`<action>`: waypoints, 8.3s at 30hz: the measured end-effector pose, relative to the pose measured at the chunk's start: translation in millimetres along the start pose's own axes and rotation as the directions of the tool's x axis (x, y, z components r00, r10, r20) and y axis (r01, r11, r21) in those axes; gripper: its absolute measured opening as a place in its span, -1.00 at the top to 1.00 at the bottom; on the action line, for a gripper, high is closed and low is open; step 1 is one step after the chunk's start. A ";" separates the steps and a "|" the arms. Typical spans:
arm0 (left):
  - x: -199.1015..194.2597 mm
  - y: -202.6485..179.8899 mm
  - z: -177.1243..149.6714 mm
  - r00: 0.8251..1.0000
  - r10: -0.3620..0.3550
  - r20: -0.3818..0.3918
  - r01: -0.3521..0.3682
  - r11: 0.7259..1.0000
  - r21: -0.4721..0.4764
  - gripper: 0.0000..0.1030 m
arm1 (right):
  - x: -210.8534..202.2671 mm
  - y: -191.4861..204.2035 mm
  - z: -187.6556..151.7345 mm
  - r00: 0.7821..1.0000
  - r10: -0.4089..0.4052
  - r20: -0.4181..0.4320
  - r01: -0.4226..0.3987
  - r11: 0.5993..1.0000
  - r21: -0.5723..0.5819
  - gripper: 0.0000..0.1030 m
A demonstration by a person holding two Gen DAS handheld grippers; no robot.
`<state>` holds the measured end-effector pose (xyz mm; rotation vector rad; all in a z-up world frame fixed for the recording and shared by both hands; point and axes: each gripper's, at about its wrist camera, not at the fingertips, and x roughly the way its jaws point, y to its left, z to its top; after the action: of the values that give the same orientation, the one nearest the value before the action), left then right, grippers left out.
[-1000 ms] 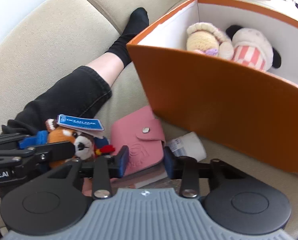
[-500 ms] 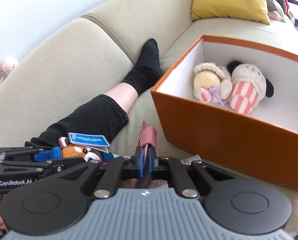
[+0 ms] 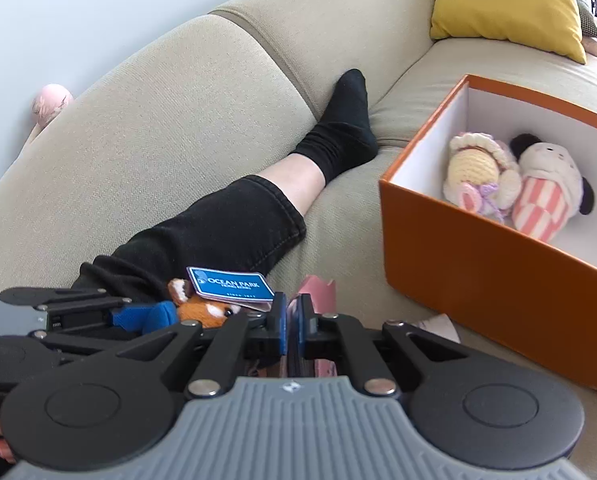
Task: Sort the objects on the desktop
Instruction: 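Grasp the pink wallet edge with the right gripper while the left gripper holds the bear, then lift the pink wallet with the right gripper while the left gripper lifts the bear, then lower the bear and pink wallet together into the orange box, then open the left gripper to release the bear while the right gripper pushes the wallet down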
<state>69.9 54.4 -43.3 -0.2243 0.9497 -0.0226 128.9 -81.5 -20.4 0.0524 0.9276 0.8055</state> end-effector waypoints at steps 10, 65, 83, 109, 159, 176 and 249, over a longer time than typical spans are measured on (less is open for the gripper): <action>21.4 8.3 16.0 1.000 0.013 0.021 -0.012 0.999 -0.051 0.03 | 38.4 0.6 30.2 0.999 0.041 0.017 -0.042 0.998 0.043 0.86; 10.0 2.2 -14.6 0.998 0.005 -0.068 -0.001 0.999 0.053 -0.03 | 16.2 1.6 -12.1 0.986 -0.162 0.045 0.162 0.987 -0.001 0.60; 0.1 22.6 5.4 0.987 -0.070 -0.148 0.080 0.994 0.069 -0.33 | -49.6 -2.8 -16.7 0.982 -0.090 0.167 0.095 0.995 -0.022 0.66; 46.0 -1.5 -5.7 0.955 -0.096 -0.281 0.106 0.994 0.021 -0.08 | -107.8 -49.5 -49.0 0.964 -0.145 0.224 0.131 0.989 0.075 0.66; 194.3 -226.1 150.6 0.903 -0.330 -0.274 0.396 0.886 0.239 -0.08 | -140.0 -215.7 33.2 0.876 -0.450 0.174 0.381 0.867 0.320 0.66; 230.6 -225.2 146.6 0.919 -0.230 -0.321 0.318 0.913 0.255 -0.20 | -106.0 -238.1 38.0 0.902 -0.425 0.077 0.372 0.854 0.364 0.66; 70.3 -21.5 104.4 0.969 -0.247 0.020 0.245 0.968 0.055 0.38 | -8.3 -81.6 70.7 0.984 -0.177 -0.031 0.177 0.924 0.338 0.55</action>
<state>197.0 44.0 -36.9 -0.2923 0.8887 -0.2721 226.3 -124.6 -1.0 0.2663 1.0473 0.4709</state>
